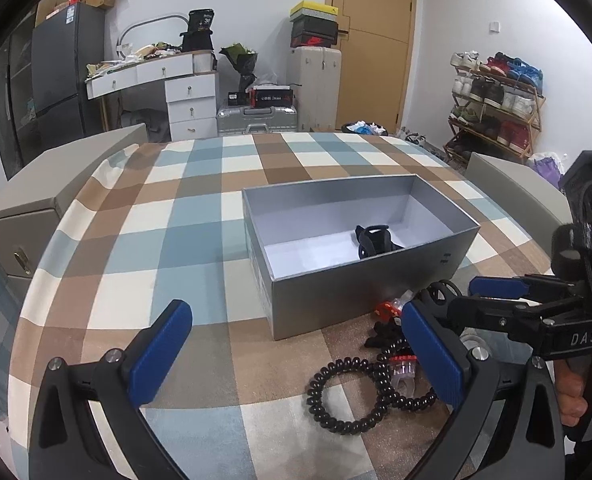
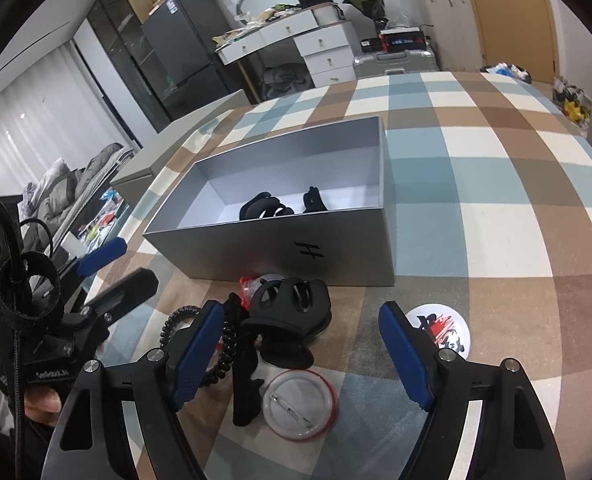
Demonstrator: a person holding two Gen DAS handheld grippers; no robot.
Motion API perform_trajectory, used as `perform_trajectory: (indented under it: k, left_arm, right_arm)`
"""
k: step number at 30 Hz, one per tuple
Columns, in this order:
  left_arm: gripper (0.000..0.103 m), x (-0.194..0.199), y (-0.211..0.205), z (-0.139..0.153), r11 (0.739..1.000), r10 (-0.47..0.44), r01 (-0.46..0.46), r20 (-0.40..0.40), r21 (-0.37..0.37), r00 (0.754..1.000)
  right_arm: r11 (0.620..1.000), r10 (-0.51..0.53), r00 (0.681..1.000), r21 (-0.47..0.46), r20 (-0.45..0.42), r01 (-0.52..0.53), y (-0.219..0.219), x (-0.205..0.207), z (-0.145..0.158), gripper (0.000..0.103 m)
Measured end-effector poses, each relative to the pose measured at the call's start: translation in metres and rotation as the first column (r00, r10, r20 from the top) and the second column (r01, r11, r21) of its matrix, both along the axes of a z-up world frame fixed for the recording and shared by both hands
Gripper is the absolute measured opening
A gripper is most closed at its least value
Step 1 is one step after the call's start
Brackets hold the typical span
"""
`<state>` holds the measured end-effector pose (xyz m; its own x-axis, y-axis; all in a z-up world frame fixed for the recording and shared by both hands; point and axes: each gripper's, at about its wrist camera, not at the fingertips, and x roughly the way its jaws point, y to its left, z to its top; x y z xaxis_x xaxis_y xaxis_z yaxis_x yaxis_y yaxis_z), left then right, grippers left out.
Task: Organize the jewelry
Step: 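Move the right tool to a black claw clip and grasp it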
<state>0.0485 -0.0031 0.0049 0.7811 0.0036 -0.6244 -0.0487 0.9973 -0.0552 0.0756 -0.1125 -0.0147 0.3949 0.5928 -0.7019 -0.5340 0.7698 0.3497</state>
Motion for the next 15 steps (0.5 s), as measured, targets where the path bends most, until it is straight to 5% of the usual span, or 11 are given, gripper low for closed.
perform_trajectory:
  k: [15]
  left_arm:
    - [0.102,-0.0009,-0.0060,-0.0027,0.999,-0.047,0.047,-0.018,0.005,0.999]
  right_arm:
    - [1.000,0.012,1.000,0.004,-0.020,-0.012,0.0066,0.0014,-0.0064,0.073]
